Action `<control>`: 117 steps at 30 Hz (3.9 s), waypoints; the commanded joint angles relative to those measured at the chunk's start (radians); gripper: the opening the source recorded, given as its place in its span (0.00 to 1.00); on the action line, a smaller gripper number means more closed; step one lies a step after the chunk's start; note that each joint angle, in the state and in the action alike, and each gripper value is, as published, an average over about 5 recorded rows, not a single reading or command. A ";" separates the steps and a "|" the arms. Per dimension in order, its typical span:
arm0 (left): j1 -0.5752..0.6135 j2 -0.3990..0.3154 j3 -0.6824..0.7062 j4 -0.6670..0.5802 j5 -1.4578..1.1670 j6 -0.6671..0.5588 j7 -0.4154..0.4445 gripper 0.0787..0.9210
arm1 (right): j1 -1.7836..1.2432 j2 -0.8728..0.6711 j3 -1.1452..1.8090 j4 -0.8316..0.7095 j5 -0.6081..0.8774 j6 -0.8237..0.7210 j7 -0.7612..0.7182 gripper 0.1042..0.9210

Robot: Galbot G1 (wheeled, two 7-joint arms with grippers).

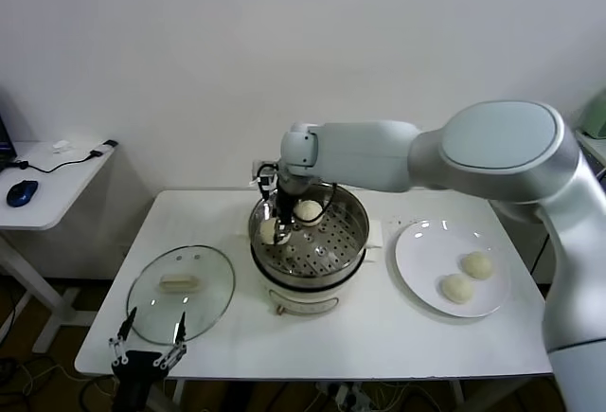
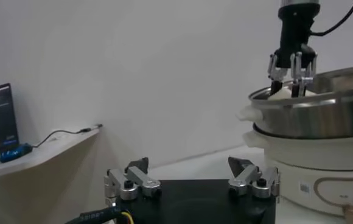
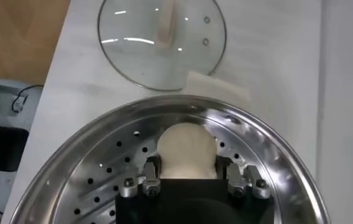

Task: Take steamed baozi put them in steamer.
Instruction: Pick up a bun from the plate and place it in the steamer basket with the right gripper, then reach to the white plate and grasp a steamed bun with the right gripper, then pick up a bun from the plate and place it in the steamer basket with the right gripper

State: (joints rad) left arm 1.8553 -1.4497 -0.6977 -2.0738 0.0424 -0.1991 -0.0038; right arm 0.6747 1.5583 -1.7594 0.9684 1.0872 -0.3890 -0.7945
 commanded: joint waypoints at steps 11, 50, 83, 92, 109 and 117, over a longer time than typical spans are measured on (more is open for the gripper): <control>-0.003 -0.002 -0.004 0.003 0.005 0.003 0.001 0.88 | 0.023 -0.056 0.021 0.017 -0.007 0.000 -0.022 0.87; 0.004 -0.059 -0.019 -0.031 0.081 0.046 0.004 0.88 | -0.406 -1.033 0.474 0.211 -0.998 0.265 -0.298 0.88; 0.014 -0.082 -0.029 0.006 0.099 0.039 0.000 0.88 | -0.578 -0.832 0.668 0.008 -1.038 0.304 -0.309 0.78; 0.015 -0.082 -0.026 0.009 0.101 0.037 -0.001 0.88 | -0.554 -0.824 0.666 -0.008 -1.037 0.323 -0.335 0.66; 0.019 -0.083 -0.017 0.008 0.105 0.034 0.000 0.88 | -0.170 -0.735 0.444 -0.009 -0.986 0.582 -0.410 0.58; 0.022 -0.083 -0.011 0.002 0.112 0.034 0.000 0.88 | 0.189 -0.510 0.246 0.053 -1.049 0.976 -0.390 0.59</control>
State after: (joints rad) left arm 1.8767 -1.5333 -0.7085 -2.0703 0.1531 -0.1649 -0.0045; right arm 0.4931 0.8588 -1.3123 0.9730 0.0761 0.2193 -1.1805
